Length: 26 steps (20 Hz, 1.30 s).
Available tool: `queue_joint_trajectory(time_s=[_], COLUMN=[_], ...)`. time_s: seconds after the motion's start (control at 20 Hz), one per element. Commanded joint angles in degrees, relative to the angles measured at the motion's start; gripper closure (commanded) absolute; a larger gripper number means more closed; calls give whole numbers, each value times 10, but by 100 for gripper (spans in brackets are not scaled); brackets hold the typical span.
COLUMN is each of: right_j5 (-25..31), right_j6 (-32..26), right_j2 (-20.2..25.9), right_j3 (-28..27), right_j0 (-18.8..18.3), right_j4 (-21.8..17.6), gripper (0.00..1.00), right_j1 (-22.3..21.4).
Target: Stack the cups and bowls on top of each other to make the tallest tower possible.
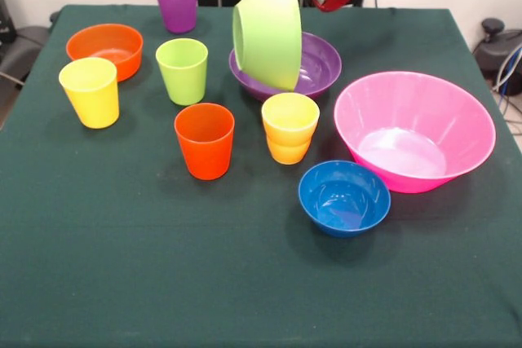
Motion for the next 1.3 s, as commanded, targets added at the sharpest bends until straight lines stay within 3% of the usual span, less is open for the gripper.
queue_joint_trajectory(time_s=[0.05, 0.6, 1.3], right_j5=[98, 78, 33], right_j6=[193, 221, 212], right_j2=[-15, -6, 25], right_j3=[-126, -127, -124], right_j0=[-12, -14, -15], right_j4=[-12, -6, 0], gripper=[100, 100, 100], right_j1=[74, 74, 58])
